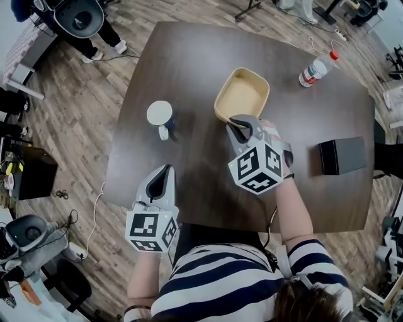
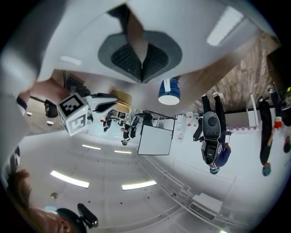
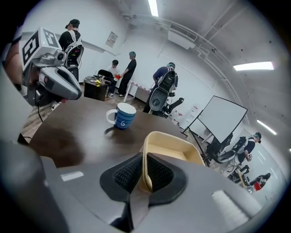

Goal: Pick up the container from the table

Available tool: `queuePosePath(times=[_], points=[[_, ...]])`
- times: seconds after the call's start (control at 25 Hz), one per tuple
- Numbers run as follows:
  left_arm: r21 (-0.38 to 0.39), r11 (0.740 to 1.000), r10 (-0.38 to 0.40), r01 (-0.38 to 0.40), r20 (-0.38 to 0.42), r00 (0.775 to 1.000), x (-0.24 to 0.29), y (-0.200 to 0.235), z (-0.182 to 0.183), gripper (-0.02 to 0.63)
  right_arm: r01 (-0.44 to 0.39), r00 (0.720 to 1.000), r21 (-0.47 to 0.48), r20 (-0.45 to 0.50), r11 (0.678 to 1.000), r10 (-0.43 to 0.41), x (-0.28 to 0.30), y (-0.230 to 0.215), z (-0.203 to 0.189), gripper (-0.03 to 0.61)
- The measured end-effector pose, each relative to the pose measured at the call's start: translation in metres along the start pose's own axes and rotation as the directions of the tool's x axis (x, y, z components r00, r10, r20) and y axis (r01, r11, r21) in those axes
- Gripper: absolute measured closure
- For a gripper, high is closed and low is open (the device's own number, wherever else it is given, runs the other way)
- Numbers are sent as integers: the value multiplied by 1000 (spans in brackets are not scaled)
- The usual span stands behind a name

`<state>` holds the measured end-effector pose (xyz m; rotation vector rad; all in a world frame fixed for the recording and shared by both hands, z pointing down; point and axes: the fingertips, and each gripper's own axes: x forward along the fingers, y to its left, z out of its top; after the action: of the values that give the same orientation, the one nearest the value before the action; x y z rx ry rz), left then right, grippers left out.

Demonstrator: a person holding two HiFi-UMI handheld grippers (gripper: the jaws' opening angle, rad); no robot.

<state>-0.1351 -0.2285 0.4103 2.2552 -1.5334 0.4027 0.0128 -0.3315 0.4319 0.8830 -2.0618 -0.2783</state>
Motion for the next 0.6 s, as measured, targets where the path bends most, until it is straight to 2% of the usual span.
queuePosePath(times=[0.4,0.6], points=[[11,1000,11,-11,45,999,-48,10,3,614,23,1000,28,10,999,-23,-61,37,12,549],[51,999,10,-13,70,997,-67,10,7,614,37,999,50,5,998,-37,-89,55,13,549]])
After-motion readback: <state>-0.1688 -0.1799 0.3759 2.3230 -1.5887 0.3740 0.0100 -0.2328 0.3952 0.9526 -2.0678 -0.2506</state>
